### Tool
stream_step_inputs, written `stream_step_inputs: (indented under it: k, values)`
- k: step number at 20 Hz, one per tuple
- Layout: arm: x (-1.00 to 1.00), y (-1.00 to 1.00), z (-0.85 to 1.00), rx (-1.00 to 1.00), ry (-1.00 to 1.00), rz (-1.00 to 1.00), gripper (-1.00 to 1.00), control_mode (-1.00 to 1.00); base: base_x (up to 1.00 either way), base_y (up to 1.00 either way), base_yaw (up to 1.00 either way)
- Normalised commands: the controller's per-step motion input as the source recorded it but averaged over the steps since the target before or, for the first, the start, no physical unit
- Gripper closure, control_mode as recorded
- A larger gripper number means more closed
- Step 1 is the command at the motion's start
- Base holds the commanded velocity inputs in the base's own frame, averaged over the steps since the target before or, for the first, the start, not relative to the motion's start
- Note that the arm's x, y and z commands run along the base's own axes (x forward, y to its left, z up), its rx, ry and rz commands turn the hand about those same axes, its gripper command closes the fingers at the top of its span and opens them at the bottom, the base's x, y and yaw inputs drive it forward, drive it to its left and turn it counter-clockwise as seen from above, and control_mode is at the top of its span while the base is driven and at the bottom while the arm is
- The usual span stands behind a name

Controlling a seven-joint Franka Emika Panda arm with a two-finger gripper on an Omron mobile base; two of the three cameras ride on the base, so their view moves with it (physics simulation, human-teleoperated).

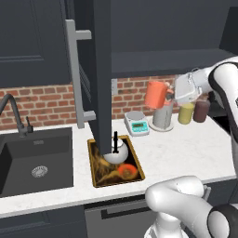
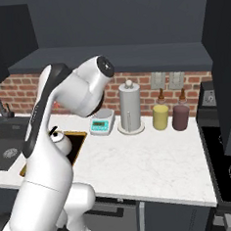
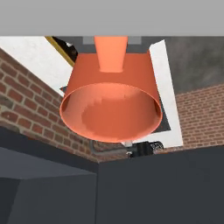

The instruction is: Pick the kettle from the counter and place it on the tray. Then pick the mug from the cabinet and place it on the tray. Then close the cabinet doors.

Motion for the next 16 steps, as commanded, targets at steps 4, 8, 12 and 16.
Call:
stream_step_inputs:
  k: [4, 8, 12, 16]
  values:
    - [0.0, 0.2, -0.61, 0.0, -0.02, 0.07, 1.0, -1.0, 0.0, 0.0, 0.0]
    - [0.0, 0.24, -0.59, -0.01, -0.06, 0.02, 1.0, -1.0, 0.0, 0.0, 0.0]
    - [0.0, 0.26, -0.51, -0.04, -0.01, 0.0, 1.0, -1.0, 0.0, 0.0, 0.0]
    - [-0.01, 0.22, -0.47, -0.03, 0.0, 0.0, 1.0, -1.0, 0.0, 0.0, 0.0]
